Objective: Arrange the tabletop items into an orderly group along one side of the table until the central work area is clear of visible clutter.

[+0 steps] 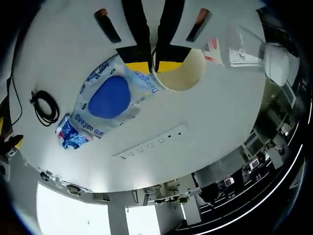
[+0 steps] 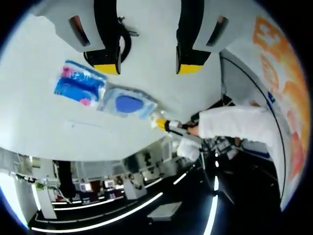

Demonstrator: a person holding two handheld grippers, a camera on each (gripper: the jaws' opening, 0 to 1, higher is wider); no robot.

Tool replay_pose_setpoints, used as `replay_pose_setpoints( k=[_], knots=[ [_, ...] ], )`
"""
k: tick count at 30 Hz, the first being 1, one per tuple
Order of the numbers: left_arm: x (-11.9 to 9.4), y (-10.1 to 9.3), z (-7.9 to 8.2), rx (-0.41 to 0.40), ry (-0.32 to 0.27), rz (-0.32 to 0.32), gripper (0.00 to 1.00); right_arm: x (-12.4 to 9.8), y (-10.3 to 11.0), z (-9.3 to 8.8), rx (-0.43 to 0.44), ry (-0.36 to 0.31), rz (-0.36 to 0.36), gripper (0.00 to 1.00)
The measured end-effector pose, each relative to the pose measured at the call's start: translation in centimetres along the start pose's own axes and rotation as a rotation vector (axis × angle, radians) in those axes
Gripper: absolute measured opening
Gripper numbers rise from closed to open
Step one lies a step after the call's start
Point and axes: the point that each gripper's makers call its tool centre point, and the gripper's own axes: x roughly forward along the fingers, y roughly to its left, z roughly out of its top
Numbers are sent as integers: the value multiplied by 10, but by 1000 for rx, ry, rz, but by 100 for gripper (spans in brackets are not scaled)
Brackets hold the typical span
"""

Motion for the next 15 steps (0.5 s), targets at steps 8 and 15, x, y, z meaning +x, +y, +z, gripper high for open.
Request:
replay_pose_setpoints(
  k=[8, 15],
  knots=[
    [0, 0, -4, -44, 0, 0, 14, -1, 1, 0, -4, -1, 1, 44],
    [-10, 0, 6, -65, -59, 15, 39, -3, 0, 2, 0, -14, -5, 45]
  ],
)
